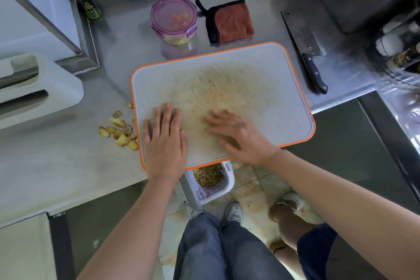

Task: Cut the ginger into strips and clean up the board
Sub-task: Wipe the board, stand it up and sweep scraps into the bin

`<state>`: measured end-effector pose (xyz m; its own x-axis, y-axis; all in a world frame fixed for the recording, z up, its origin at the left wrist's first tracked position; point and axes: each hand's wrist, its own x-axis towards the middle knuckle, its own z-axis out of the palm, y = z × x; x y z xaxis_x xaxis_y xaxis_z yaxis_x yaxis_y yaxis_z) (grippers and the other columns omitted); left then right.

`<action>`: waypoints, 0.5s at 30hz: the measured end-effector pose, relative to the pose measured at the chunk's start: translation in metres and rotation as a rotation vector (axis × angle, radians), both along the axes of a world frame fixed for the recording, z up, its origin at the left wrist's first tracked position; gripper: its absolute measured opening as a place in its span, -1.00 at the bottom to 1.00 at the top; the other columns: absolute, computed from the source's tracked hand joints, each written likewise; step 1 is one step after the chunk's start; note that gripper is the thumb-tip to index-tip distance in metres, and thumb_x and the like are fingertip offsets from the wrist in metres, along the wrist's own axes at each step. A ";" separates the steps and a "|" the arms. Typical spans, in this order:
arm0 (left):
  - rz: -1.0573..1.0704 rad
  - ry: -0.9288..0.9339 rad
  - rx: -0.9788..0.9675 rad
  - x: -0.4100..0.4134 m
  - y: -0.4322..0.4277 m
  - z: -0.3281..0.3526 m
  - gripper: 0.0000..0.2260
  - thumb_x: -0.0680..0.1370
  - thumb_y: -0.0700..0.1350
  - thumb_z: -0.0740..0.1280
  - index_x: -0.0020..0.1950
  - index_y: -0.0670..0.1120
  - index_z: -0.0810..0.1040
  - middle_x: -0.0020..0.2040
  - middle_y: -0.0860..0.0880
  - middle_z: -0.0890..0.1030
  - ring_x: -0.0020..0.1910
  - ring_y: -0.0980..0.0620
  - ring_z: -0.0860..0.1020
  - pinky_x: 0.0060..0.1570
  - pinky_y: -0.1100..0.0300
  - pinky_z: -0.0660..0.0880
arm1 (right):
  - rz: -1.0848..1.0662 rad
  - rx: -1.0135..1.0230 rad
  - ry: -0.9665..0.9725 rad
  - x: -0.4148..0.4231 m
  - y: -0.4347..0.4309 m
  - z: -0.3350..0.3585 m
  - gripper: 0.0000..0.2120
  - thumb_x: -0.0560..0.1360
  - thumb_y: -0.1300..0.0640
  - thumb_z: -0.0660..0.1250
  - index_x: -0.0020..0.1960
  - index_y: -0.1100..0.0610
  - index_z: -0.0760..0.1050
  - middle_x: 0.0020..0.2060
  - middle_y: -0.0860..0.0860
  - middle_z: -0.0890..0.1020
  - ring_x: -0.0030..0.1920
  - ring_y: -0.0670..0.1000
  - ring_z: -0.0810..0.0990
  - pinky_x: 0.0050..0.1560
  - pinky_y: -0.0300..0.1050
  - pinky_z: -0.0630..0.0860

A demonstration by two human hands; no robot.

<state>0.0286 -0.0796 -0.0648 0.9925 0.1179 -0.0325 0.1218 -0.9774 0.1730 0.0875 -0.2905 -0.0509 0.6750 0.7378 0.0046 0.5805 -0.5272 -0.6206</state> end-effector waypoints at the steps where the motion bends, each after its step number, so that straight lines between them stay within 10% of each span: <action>1: 0.001 0.000 0.001 0.000 0.000 0.000 -0.53 0.64 -0.02 -0.07 0.56 -0.05 0.17 0.58 -0.01 0.12 0.57 -0.06 0.04 0.50 -0.15 0.04 | -0.011 0.062 0.016 -0.011 -0.004 0.002 -0.64 0.48 0.23 0.22 0.25 0.21 0.55 0.30 0.11 0.52 0.40 0.06 0.40 0.45 0.03 0.25; 5: 0.000 0.001 -0.008 0.000 -0.001 0.001 -0.51 0.64 0.01 -0.12 0.56 -0.06 0.16 0.58 -0.02 0.13 0.57 -0.06 0.03 0.50 -0.14 0.03 | -0.215 0.203 0.048 -0.021 -0.011 0.019 -0.63 0.46 0.19 0.14 0.14 0.17 0.62 0.18 0.05 0.61 0.20 0.01 0.57 0.20 -0.05 0.50; 11: -0.004 -0.001 -0.013 0.000 0.000 -0.002 -0.53 0.66 -0.01 -0.09 0.57 -0.06 0.13 0.59 -0.03 0.09 0.57 -0.05 0.01 0.51 -0.13 -0.02 | -0.134 -0.121 -0.036 -0.016 -0.012 -0.002 -0.51 0.57 0.04 0.08 0.46 0.15 0.31 0.48 0.06 0.28 0.52 0.06 0.13 0.52 0.13 0.00; 15: -0.005 0.014 -0.029 0.000 -0.001 -0.003 -0.54 0.67 -0.03 -0.01 0.58 -0.05 0.11 0.60 -0.02 0.05 0.58 -0.05 -0.04 0.52 -0.12 -0.07 | -0.025 0.104 -0.005 -0.045 -0.022 0.010 -0.66 0.56 0.23 0.19 0.30 0.18 0.51 0.34 0.08 0.49 0.41 0.03 0.39 0.38 0.03 0.36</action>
<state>0.0285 -0.0802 -0.0681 0.9925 0.1118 -0.0496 0.1196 -0.9725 0.1996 0.0424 -0.3125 -0.0407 0.6929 0.7162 0.0835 0.5712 -0.4745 -0.6698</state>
